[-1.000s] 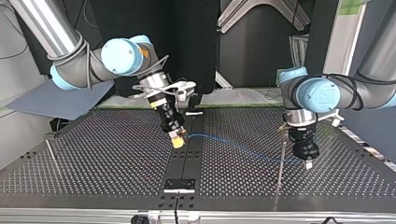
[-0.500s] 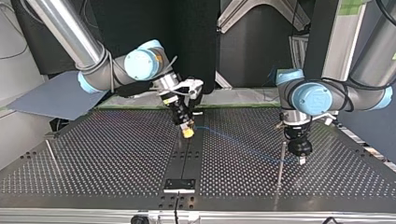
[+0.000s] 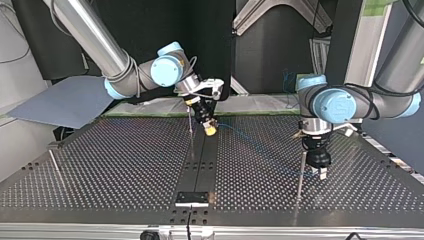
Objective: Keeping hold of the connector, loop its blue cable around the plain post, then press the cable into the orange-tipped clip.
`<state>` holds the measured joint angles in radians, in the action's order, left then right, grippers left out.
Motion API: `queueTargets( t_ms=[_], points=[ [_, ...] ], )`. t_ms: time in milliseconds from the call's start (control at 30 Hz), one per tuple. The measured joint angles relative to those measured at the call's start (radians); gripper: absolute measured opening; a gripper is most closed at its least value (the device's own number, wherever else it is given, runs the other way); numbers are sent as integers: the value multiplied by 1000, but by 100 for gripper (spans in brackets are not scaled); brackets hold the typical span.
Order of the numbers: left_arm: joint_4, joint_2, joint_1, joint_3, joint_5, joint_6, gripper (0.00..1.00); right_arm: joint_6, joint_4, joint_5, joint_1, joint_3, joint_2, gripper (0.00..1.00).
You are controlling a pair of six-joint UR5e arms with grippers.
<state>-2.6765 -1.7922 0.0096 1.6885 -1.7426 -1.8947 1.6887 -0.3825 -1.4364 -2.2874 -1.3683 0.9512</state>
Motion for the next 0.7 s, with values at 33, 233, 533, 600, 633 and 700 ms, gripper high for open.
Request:
queueTargets(
  t_ms=[33,233,533,600,633,700],
  points=[
    [0,0,0,0,1,-1,85,-4,2,-1,-1,0,-7,0],
    [-14,0,3,0,-10,-6,100,-23,10,-16,-11,0,-56,0],
    [-30,0,2,0,-43,-9,100,-57,7,-74,-30,-2,-136,0],
    [-31,-4,1,0,-36,-13,100,-62,1,-86,-36,-5,-154,0],
    [-30,-8,-1,0,-28,-18,100,-63,-3,-90,-38,-7,-161,0],
    [-29,-19,-2,0,-15,-27,100,-64,-13,-94,-41,-12,-174,0]
  ],
)
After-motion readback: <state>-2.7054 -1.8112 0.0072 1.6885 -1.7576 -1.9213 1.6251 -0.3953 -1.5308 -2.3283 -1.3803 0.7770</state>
